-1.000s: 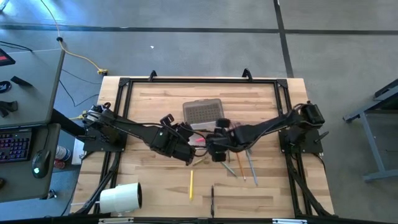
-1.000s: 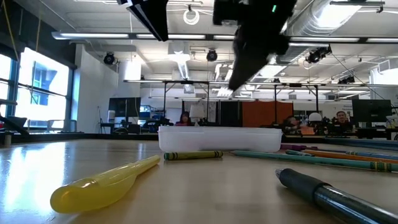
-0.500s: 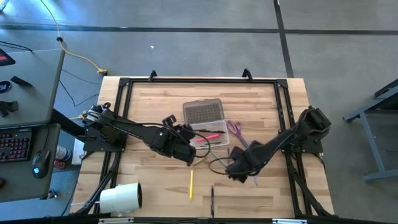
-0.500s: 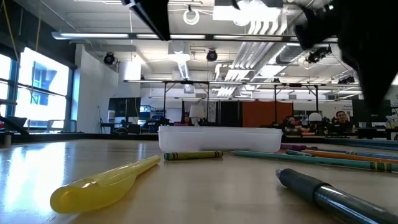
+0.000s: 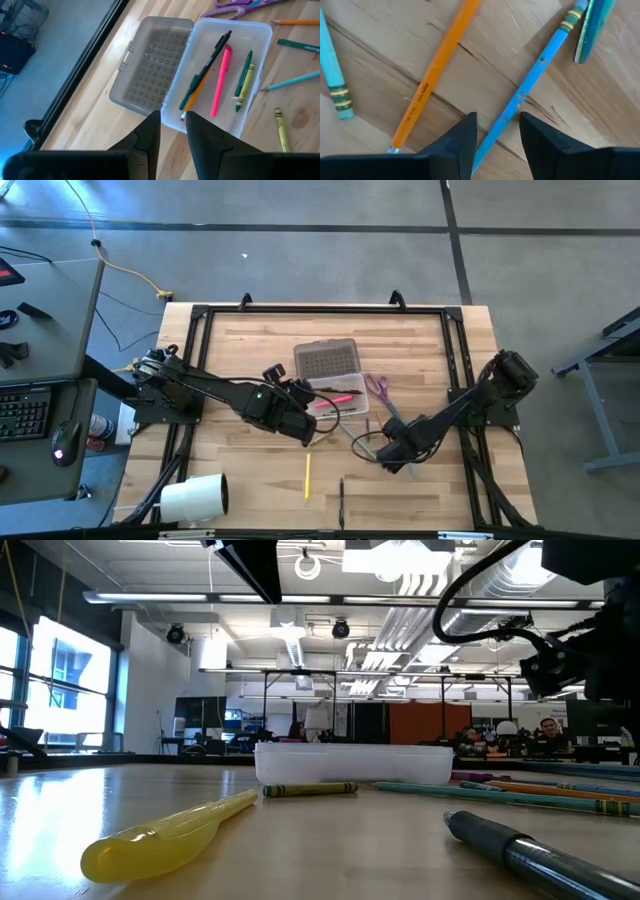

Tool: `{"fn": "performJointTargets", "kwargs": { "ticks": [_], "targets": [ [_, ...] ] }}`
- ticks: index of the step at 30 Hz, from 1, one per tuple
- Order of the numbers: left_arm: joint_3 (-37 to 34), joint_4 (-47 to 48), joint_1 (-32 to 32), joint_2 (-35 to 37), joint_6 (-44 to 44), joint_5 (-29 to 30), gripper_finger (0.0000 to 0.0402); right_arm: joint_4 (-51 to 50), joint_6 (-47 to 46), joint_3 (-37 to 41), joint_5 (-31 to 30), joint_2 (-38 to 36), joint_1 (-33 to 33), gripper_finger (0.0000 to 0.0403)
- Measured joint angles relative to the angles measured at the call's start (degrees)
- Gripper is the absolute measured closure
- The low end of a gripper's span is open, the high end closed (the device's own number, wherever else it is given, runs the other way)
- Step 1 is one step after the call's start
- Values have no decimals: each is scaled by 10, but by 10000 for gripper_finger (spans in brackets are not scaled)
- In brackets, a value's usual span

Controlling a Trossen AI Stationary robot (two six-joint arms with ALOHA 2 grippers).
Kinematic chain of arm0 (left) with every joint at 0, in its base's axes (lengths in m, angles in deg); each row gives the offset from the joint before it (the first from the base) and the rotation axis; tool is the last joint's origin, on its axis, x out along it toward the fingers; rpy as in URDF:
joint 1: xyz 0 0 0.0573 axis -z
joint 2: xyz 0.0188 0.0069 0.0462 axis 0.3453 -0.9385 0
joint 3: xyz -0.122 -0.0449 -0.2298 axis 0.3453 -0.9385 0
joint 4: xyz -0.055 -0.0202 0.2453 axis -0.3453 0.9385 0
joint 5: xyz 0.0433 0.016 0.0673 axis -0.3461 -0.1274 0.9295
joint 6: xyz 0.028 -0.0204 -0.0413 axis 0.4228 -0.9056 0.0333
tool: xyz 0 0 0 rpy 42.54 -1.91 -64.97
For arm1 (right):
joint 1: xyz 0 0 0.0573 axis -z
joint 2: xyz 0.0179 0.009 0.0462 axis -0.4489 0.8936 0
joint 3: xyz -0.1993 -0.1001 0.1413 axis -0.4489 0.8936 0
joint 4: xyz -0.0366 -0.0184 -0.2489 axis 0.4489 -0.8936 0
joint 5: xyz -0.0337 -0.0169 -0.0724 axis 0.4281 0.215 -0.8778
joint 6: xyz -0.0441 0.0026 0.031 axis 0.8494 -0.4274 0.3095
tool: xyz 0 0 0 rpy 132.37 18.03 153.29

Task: Pick & place school supplies into a supply box
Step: Put the blue pencil into the black supply box

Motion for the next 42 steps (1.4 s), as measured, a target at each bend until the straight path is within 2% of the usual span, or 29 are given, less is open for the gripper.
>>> {"fn": "performJointTargets", "kwargs": {
  "ticks": [5, 12, 15, 17, 21, 24, 27, 29, 31, 33, 36, 42],
  "targets": [
    [0, -1, 0, 0, 0, -3, 275, 14, 14, 12, -10, 0, 0, 286],
    [0, -2, 0, 0, 0, -6, 275, 25, 67, 8, -20, 3, 0, 390],
    [0, -2, 0, 0, 0, -6, 275, 0, 94, -18, -7, 6, 0, 387],
    [0, -2, 0, 0, 2, -6, 275, -56, 109, -54, -7, 11, 1, 383],
    [0, -2, 0, 0, 6, -6, 275, -154, 157, -146, -68, 6, 7, 398],
    [0, -2, 0, 0, 5, -6, 275, -177, 232, -200, -163, 6, 26, 394],
    [0, -1, 4, 0, 0, -46, 275, -132, 341, -225, -244, 5, 68, 397],
    [0, -1, 11, 0, -1, -93, 275, -55, 441, -226, -238, 5, 109, 400],
    [0, -2, 25, 0, -1, -108, 275, 42, 541, -219, -215, 5, 151, 399],
    [1, -1, 41, 0, -1, -101, 275, 133, 619, -207, -206, 5, 190, 399],
    [1, 2, 68, 0, -11, -81, 275, 208, 705, -203, -191, 5, 237, 401],
    [1, 43, 124, 17, -52, -13, 275, 259, 754, -203, -135, 19, 275, 402]
  ]
}}
